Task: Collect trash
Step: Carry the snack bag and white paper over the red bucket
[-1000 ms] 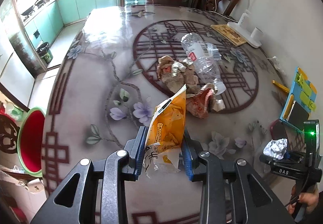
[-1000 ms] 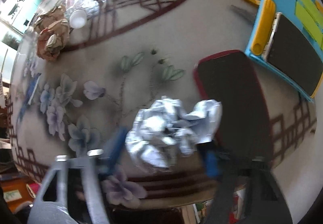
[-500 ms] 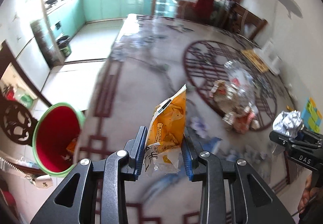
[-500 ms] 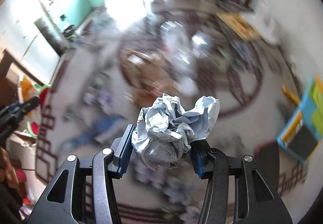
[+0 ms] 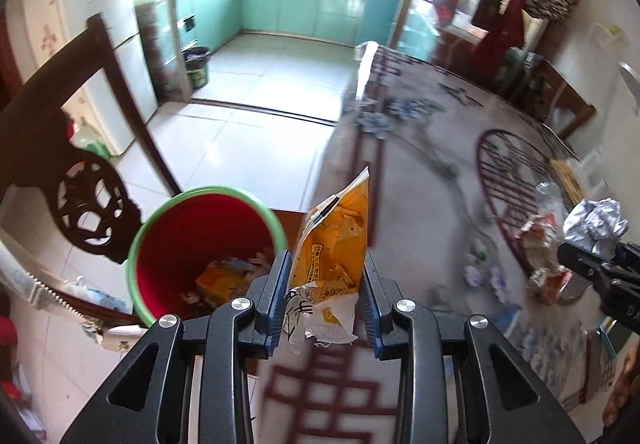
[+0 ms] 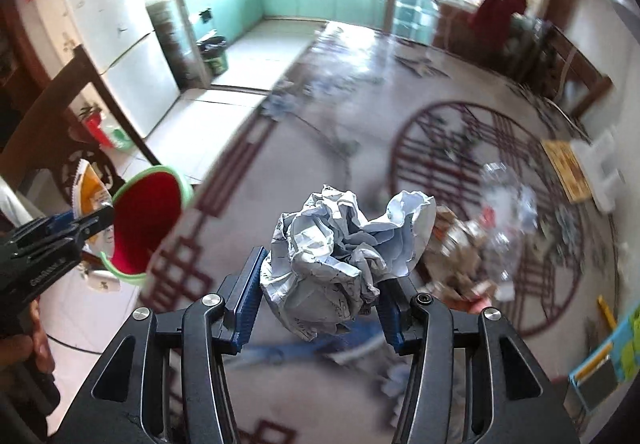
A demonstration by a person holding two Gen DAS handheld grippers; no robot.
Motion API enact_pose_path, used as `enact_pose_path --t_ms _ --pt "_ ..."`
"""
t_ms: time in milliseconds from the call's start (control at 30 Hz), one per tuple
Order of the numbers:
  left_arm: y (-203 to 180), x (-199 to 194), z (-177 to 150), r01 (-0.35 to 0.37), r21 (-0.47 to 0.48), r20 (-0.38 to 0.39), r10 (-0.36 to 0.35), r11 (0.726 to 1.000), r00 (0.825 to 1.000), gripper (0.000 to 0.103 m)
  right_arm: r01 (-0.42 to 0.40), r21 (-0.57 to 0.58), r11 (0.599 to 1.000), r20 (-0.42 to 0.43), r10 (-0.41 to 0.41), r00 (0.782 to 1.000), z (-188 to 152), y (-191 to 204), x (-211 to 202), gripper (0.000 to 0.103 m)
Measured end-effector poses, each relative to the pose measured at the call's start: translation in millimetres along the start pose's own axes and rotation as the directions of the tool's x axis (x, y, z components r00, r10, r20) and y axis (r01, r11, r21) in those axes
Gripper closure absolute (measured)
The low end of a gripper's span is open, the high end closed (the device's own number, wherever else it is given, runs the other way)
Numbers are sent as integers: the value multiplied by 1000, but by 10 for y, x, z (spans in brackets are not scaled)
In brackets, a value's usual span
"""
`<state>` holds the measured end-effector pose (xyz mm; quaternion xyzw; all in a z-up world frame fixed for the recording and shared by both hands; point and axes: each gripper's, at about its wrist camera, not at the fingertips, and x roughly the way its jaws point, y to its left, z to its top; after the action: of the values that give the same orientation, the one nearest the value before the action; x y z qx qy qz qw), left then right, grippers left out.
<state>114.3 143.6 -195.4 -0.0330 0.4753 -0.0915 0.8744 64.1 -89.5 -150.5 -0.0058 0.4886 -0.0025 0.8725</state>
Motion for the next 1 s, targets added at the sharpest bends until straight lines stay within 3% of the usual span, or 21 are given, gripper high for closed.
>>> enact_pose_path --t_ms 633,1000 --pt "906 112 80 -74 -127 -13 72 989 997 73 -117 -175 978 15 121 993 479 1022 159 54" --pt "1364 262 143 -123 -191 -42 117 974 992 73 -250 -220 943 -86 237 968 554 1529 622 54"
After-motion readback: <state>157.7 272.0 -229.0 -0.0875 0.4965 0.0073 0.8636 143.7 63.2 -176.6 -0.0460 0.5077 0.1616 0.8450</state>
